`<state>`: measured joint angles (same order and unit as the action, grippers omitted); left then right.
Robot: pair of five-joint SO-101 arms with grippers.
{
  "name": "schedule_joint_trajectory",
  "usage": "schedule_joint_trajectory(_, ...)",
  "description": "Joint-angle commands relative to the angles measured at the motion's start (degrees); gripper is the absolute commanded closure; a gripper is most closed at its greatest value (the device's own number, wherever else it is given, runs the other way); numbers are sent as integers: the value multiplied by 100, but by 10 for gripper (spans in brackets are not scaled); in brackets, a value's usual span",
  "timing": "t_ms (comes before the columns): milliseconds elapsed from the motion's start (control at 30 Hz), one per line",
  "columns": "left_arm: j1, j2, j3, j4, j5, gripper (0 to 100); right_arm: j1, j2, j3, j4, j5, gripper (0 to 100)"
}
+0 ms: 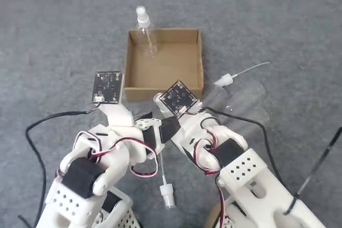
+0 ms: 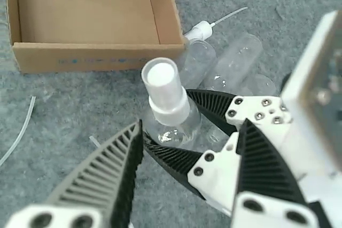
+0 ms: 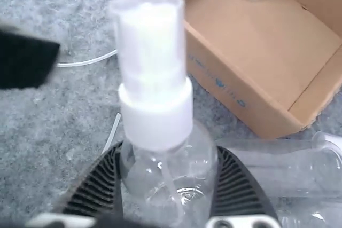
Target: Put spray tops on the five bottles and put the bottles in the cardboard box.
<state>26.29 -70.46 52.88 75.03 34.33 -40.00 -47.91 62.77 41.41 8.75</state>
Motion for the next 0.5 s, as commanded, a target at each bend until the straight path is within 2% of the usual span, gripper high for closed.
schedule_joint_trajectory(0,105,-88,-374,53,-123,725,31,-207,-229,-13,114,993)
schedule_joint_trajectory(233,-862,-88,-382,-114,-149,725,31,-207,-229,-13,114,993)
schedule_joint_trajectory(467,-1248,-88,-391,-123,-149,725,31,-207,-229,-13,114,993)
